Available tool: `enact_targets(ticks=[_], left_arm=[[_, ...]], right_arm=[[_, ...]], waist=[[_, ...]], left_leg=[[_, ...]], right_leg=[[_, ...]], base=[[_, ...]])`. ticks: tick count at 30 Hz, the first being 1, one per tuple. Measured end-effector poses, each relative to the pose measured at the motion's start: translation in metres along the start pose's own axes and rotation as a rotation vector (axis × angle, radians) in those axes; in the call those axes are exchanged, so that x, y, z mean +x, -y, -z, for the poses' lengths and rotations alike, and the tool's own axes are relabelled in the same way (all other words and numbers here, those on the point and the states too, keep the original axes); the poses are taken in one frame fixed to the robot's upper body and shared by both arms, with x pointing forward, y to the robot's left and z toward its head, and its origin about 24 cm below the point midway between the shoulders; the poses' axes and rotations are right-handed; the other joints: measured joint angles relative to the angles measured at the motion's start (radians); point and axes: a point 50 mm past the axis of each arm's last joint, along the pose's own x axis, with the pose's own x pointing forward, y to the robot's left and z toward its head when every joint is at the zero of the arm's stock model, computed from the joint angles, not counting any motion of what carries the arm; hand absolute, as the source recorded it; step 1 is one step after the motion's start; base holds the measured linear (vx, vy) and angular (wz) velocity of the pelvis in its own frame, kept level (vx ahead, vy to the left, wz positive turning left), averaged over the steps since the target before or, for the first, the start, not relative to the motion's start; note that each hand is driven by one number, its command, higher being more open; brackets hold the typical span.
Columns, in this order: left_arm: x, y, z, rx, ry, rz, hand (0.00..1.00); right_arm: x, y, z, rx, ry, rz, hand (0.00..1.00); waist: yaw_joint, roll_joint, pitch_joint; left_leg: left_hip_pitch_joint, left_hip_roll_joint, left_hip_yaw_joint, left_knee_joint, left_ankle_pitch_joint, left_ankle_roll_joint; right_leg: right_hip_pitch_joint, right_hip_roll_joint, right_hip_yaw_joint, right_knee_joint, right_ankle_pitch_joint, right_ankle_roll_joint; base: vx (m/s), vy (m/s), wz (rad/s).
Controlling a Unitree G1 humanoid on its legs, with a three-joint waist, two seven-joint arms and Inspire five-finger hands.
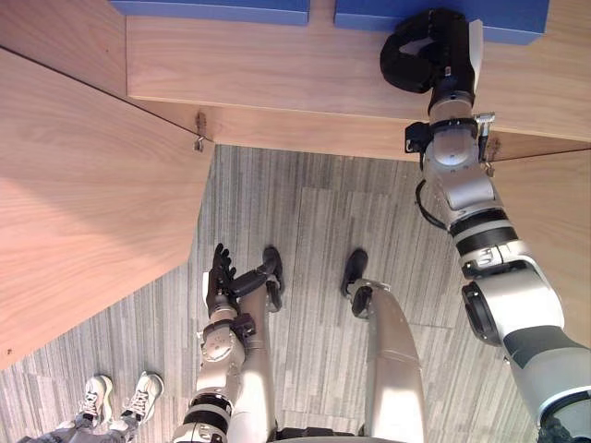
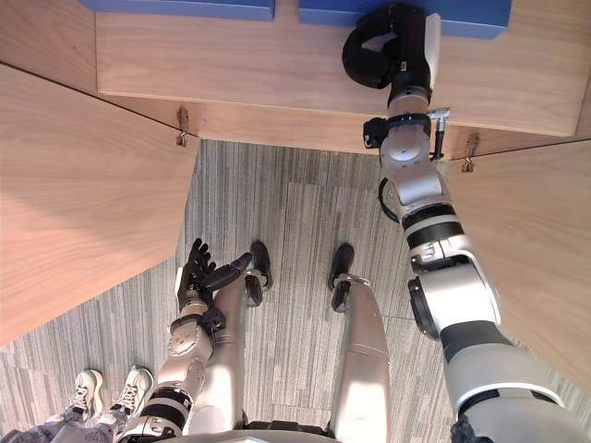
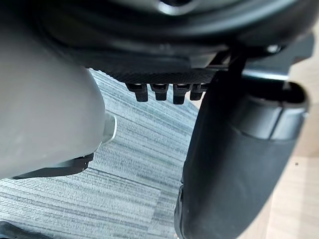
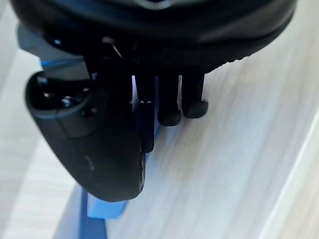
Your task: Walk over to the cabinet, pick up the folder, carry it to the office cabinet, place the folder inside the office cabinet, then close the office cabinet door
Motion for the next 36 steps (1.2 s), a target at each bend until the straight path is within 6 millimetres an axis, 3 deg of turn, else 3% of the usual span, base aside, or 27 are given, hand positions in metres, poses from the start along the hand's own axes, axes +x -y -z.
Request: enact_targets(ticks=[5, 9, 12, 15, 17, 18, 22, 25, 26, 29, 30, 32, 36], left_arm=[[0.0, 0.002, -0.004, -0.018, 0.015, -0.011, 1.0], [0.0, 0.002, -0.004, -0.029, 0.014, -0.014, 1.0], [0.0, 0.0, -0.003, -0.023, 0.002, -0.012, 1.0], [-0.006, -0.005, 0.006, -0.008, -0.039, -0.013, 1.0], [-0.013, -0.017, 0.015, 0.025, -0.07, -0.019, 1.0], [-0.015, -0.021, 0.018, 0.042, -0.077, -0.022, 1.0], [-0.025, -0.053, 0.044, 0.163, -0.208, -0.048, 1.0], [-0.035, -0.07, 0.063, 0.21, -0.313, -0.073, 1.0], [-0.042, -0.076, 0.072, 0.237, -0.366, -0.077, 1.0], [-0.06, -0.088, 0.087, 0.284, -0.444, -0.083, 1.0], [-0.062, -0.091, 0.089, 0.29, -0.452, -0.087, 1.0], [-0.069, -0.097, 0.093, 0.31, -0.476, -0.098, 1.0], [-0.073, -0.099, 0.097, 0.333, -0.501, -0.082, 1.0]], right_arm=[[0.007, 0.014, 0.002, -0.048, -0.033, 0.04, 0.0], [0.007, 0.027, 0.003, 0.044, -0.049, 0.099, 0.0], [-0.017, 0.042, 0.005, 0.113, 0.043, 0.129, 0.0], [-0.065, 0.034, 0.029, 0.166, 0.044, 0.051, 0.0], [-0.112, 0.012, 0.052, 0.244, -0.008, -0.065, 0.0], [-0.124, 0.005, 0.057, 0.258, -0.027, -0.097, 0.0], [-0.208, -0.034, 0.103, 0.295, -0.284, -0.299, 0.0], [-0.251, -0.046, 0.129, 0.298, -0.461, -0.346, 0.0], [-0.272, -0.048, 0.142, 0.277, -0.548, -0.366, 1.0], [-0.323, -0.046, 0.17, 0.219, -0.755, -0.391, 1.0], [-0.331, -0.045, 0.174, 0.215, -0.792, -0.386, 1.0], [-0.367, -0.034, 0.196, 0.204, -0.986, -0.31, 1.0], [-0.406, -0.012, 0.219, 0.184, -1.226, -0.158, 1.0]], waist=[[0.0, 0.0, 0.0], [-0.002, 0.0, 0.0], [-0.004, 0.0, 0.0], [-0.01, 0.0, 0.0], [-0.028, -0.006, -0.003], [-0.032, -0.013, -0.007], [-0.05, -0.056, -0.076], [-0.055, -0.078, -0.106], [-0.062, -0.078, -0.136], [-0.077, -0.075, -0.211], [-0.08, -0.074, -0.224], [-0.09, -0.072, -0.273], [-0.105, -0.064, -0.316]], left_leg=[[-0.027, -0.009, -0.031, -0.004, 0.026, 0.0], [-0.03, -0.012, -0.034, 0.01, 0.028, 0.002], [-0.011, -0.011, -0.032, 0.015, 0.028, 0.002], [0.091, -0.011, -0.019, -0.01, 0.02, 0.005], [0.209, -0.016, -0.008, -0.056, 0.016, 0.003], [0.236, -0.018, -0.004, -0.071, 0.016, 0.003], [0.405, -0.027, 0.007, -0.223, 0.049, -0.014], [0.529, -0.031, 0.032, -0.339, 0.092, -0.015], [0.577, -0.034, 0.042, -0.385, 0.101, -0.016], [0.704, -0.052, 0.068, -0.509, 0.127, -0.019], [0.726, -0.057, 0.072, -0.531, 0.132, -0.019], [0.812, -0.072, 0.096, -0.618, 0.153, -0.024], [0.89, -0.084, 0.115, -0.678, 0.16, -0.024]], right_leg=[[-0.004, -0.009, -0.033, -0.003, 0.009, -0.008], [-0.004, -0.016, -0.036, 0.012, 0.009, -0.008], [0.022, -0.018, -0.041, 0.012, 0.009, -0.008], [0.122, -0.018, -0.043, -0.011, 0.004, -0.005], [0.231, -0.017, -0.044, -0.052, -0.002, -0.001], [0.254, -0.017, -0.042, -0.062, -0.002, -0.001], [0.41, 0.012, -0.047, -0.207, 0.028, 0.005], [0.525, 0.034, -0.042, -0.33, 0.074, 0.011], [0.575, 0.044, -0.038, -0.387, 0.094, 0.018], [0.696, 0.054, -0.027, -0.524, 0.137, 0.036], [0.717, 0.054, -0.026, -0.545, 0.144, 0.038], [0.793, 0.057, -0.017, -0.633, 0.175, 0.048], [0.869, 0.059, -0.006, -0.704, 0.203, 0.058]], base=[[-0.07, -0.034, 0.17], [-0.06, -0.029, 0.07], [-0.02, -0.023, 0.05], [0.01, -0.019, 0.02], [0.02, -0.038, 0.0], [0.01, -0.041, -0.06], [0.07, -0.046, -0.06], [0.18, -0.01, -0.17], [0.16, 0.028, -0.15], [0.21, 0.051, -0.17], [0.17, 0.053, -0.14], [0.15, 0.055, -0.17], [0.09, 0.058, -0.14]])
